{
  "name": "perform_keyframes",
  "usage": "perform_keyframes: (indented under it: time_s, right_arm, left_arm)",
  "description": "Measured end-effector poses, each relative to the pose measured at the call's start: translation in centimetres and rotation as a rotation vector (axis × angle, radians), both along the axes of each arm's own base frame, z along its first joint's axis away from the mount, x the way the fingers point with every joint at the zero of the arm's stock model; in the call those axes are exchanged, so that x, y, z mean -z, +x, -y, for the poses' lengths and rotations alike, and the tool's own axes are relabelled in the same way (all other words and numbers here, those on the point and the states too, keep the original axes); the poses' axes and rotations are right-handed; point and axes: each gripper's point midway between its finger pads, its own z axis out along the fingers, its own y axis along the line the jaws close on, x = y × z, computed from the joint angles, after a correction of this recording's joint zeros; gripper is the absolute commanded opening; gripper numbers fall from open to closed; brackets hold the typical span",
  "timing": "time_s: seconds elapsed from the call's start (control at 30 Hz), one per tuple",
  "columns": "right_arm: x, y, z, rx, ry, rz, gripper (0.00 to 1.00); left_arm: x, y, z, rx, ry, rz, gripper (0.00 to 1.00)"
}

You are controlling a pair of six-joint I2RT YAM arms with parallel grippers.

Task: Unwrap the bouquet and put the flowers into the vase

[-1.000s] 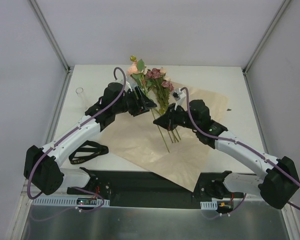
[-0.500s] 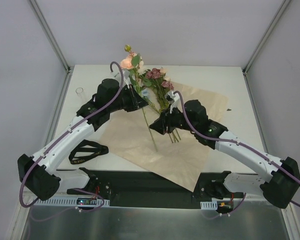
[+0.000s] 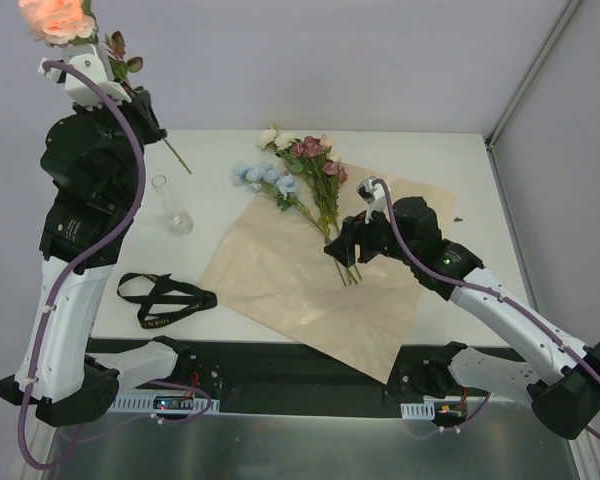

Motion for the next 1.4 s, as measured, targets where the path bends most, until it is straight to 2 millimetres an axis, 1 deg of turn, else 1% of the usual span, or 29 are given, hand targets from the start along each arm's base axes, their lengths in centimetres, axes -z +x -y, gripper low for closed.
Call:
perform_keyframes:
  time_s: [0.07, 0.1, 0.17, 0.23, 0.3, 0.33, 0.43, 0.53, 0.6, 0.67, 0.8, 0.9, 1.07, 1.3, 1.4]
  right_arm:
    - [0.4, 0.0, 0.4, 0.007, -0.012, -0.017, 0.66]
    - [0.5, 0.0, 0.5, 0.01, -0.015, -0.023, 0.66]
    - [0.7, 0.0, 0.7, 0.013, -0.019, -0.032, 0.66]
    - [0.9, -0.2, 0.9, 0.014, -0.026, -0.043, 0.66]
    - [1.0, -0.4, 1.0, 0.015, -0.031, -0.05, 0.66]
    - [1.0, -0.4, 1.1, 0.016, -0.032, -0.051, 0.66]
    - [0.5, -0.5, 1.5, 0.024, -0.023, -0.04, 0.66]
    - [0.1, -0.4, 2.0, 0.036, -0.014, -0.029, 0.66]
    - [-0.3, -0.5, 2.3, 0.043, -0.008, -0.02, 0.66]
    - [-0.5, -0.6, 2.5, 0.046, -0.005, -0.015, 0.66]
    - [-0.5, -0.7, 2.8, 0.052, -0.007, -0.017, 0.67]
    - [0.1, -0.8, 2.9, 0.052, -0.015, -0.028, 0.66]
    - [1.0, -1.0, 3.1, 0.055, -0.031, -0.049, 0.67]
    - [1.1, -1.0, 3.1, 0.056, -0.033, -0.051, 0.67]
    - [1.2, -0.9, 3.1, 0.056, -0.036, -0.055, 0.67]
  left_arm:
    - [-1.8, 0.1, -2.4, -0.1, 0.043, 0.06, 0.0]
    - [-2.3, 0.2, -3.5, -0.147, 0.065, 0.083, 0.0]
    - [-2.6, 0.8, -5.4, -0.224, 0.1, 0.101, 0.0]
    - [-2.4, 1.6, -7.7, -0.305, 0.119, 0.099, 0.0]
    - [-1.6, 2.8, -9.5, -0.366, 0.126, 0.085, 0.0]
    - [-0.6, 3.5, -10.5, -0.392, 0.131, 0.066, 0.0]
    - [2.7, 5.2, -12.5, -0.431, 0.128, -0.005, 0.0]
    - [5.3, 6.2, -13.2, -0.43, 0.107, -0.046, 0.0]
    - [6.2, 6.7, -13.3, -0.42, 0.088, -0.053, 0.0]
    - [6.5, 7.0, -13.2, -0.411, 0.074, -0.053, 0.0]
    - [6.3, 7.4, -13.1, -0.395, 0.051, -0.033, 0.0]
    - [6.5, 7.7, -13.0, -0.392, 0.041, -0.024, 0.0]
    - [7.4, 8.4, -13.1, -0.388, 0.039, -0.038, 0.0]
    - [9.5, 9.1, -12.9, -0.379, 0.045, -0.074, 0.0]
    - [10.9, 9.5, -12.9, -0.378, 0.04, -0.094, 0.0]
